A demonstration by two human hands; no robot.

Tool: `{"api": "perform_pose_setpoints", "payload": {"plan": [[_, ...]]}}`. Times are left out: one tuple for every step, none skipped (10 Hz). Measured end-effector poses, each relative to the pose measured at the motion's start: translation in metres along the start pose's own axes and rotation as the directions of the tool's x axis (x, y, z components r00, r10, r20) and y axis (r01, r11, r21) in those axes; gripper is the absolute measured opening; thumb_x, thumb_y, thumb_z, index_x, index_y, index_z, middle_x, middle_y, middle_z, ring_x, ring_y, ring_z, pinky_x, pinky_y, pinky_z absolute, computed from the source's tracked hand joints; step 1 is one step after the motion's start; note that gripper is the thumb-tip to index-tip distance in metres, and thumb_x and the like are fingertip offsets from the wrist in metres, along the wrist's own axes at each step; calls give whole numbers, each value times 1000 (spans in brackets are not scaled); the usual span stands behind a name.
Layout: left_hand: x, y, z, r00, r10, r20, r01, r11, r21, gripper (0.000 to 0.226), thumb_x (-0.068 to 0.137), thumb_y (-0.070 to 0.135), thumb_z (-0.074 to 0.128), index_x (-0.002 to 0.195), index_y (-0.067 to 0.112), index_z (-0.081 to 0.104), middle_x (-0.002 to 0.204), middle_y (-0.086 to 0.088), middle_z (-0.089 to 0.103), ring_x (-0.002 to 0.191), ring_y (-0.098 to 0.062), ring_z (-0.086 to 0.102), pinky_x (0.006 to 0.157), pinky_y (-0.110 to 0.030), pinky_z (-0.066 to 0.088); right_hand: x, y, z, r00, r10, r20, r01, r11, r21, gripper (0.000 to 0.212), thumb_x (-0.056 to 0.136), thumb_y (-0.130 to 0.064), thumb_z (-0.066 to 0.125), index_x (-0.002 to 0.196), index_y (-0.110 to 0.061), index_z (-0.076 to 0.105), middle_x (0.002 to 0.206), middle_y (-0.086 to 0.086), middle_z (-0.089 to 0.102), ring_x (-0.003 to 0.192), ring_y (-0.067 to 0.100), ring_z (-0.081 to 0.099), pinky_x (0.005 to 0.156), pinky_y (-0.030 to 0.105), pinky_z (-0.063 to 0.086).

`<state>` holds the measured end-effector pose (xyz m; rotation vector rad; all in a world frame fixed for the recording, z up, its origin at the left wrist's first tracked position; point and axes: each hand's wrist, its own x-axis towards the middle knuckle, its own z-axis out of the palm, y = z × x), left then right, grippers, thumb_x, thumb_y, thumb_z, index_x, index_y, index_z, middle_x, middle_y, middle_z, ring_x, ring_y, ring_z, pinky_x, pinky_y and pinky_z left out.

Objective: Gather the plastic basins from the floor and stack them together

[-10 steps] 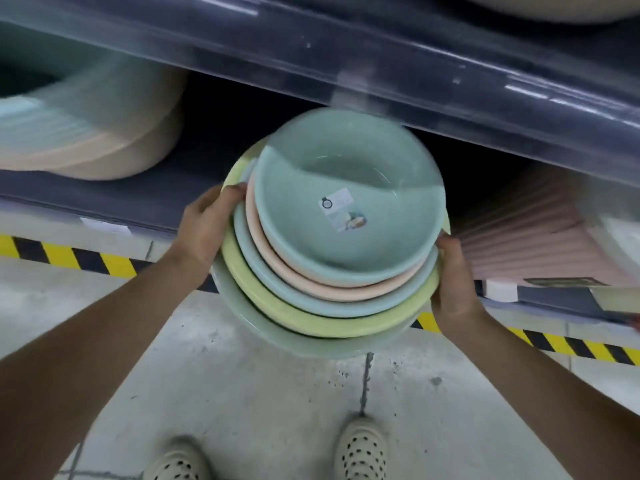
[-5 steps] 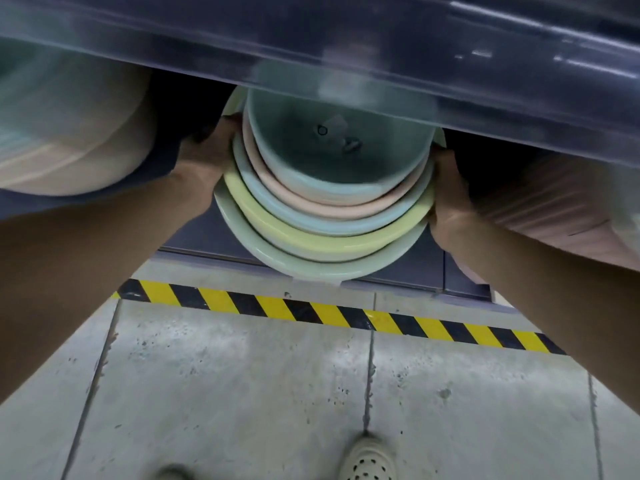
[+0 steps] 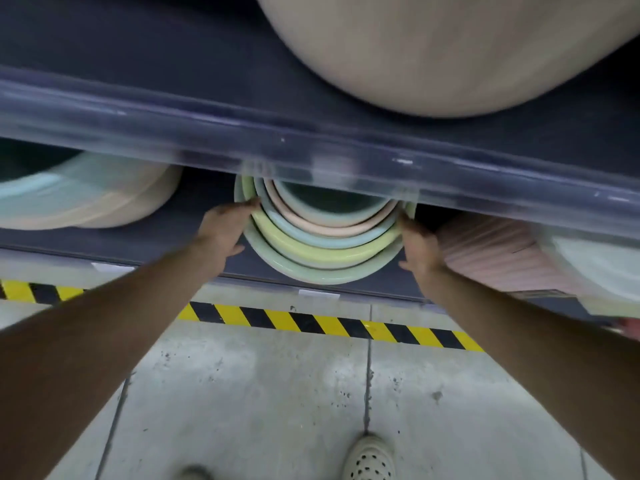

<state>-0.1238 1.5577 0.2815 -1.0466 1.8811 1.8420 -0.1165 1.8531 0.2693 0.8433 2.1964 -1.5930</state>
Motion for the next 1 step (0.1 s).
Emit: {"api": "perform_pose_setpoints", "payload": {"plan": [[-47,-9,-10,998,-65,13,65,997,-34,32,99,19,56,126,3,60,104,-7,62,98,-22,59,87,-42,49,-50,19,1,998,56,14,-54,992,-118,60,79,-61,69,127,-24,63,129,5,62,121,26,58,102,43,49]]}}
